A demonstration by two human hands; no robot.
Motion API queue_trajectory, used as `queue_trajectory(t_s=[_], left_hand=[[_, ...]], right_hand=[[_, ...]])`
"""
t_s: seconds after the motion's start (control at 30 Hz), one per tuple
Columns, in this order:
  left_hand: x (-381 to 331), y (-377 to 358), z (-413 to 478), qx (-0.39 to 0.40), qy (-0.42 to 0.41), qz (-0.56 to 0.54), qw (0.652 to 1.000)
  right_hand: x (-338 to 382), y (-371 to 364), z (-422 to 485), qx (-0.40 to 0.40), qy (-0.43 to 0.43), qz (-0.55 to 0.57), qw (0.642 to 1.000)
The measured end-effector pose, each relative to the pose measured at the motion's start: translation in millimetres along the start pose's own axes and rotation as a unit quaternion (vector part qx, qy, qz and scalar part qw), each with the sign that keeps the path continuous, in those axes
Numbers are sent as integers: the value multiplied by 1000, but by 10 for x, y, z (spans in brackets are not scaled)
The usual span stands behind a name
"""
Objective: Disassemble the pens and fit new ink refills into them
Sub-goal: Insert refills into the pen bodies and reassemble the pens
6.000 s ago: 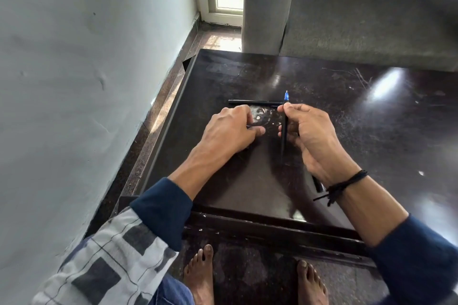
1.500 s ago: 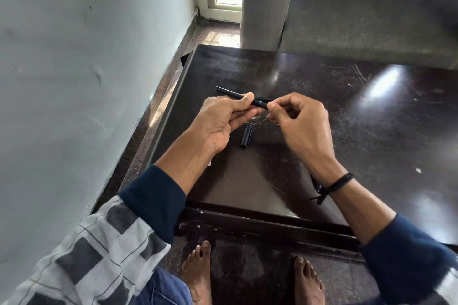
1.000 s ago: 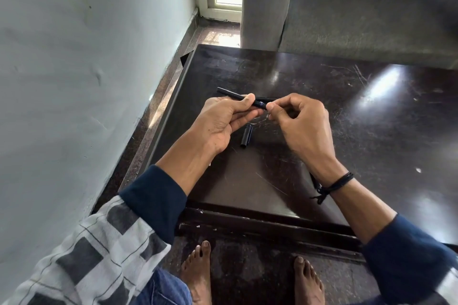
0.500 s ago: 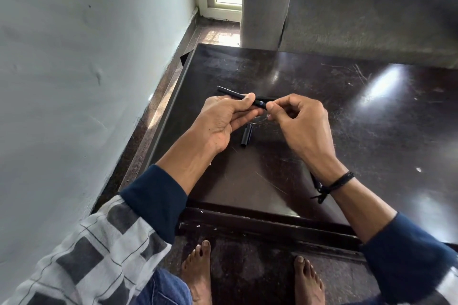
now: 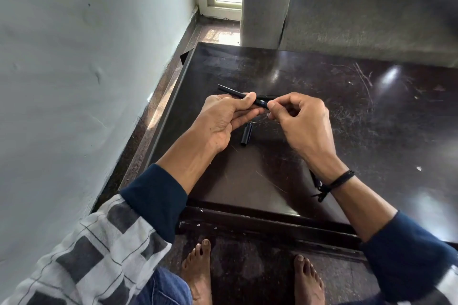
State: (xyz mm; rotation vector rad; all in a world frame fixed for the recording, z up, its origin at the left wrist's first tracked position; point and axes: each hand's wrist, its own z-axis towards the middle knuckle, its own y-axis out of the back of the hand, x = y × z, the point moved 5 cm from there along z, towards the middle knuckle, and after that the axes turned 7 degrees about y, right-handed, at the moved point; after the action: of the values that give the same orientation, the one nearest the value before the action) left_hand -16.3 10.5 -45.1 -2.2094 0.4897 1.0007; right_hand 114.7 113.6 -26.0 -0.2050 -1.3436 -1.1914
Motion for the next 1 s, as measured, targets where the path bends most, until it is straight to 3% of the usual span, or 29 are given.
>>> queue_trajectory(t_s=[1.0], left_hand=[[24,10,37,2,-3,17,1000]], right_hand=[[-39,-9,22,5,-1,-8,1000]])
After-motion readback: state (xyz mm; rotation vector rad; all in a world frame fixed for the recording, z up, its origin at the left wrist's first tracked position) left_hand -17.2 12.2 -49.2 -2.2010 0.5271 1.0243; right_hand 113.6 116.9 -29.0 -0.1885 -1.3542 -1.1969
